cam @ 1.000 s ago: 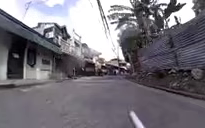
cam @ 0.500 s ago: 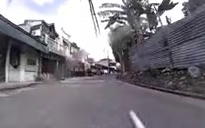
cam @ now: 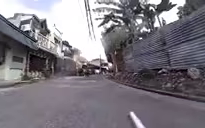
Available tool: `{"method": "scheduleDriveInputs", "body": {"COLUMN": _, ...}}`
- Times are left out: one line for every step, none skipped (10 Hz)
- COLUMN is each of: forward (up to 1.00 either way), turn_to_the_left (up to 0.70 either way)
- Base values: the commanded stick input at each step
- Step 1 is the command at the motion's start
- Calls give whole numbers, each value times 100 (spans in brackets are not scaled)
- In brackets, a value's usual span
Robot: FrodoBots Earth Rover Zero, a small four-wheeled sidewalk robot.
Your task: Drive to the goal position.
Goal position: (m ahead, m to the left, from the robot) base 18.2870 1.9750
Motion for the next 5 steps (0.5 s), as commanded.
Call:
{"method": "scheduleDriveInputs", "body": {"forward": 85, "turn_to_the_left": -18}}
{"method": "scheduleDriveInputs", "body": {"forward": 85, "turn_to_the_left": -32}}
{"method": "scheduleDriveInputs", "body": {"forward": 85, "turn_to_the_left": -31}}
{"method": "scheduleDriveInputs", "body": {"forward": 85, "turn_to_the_left": -27}}
{"method": "scheduleDriveInputs", "body": {"forward": 85, "turn_to_the_left": -23}}
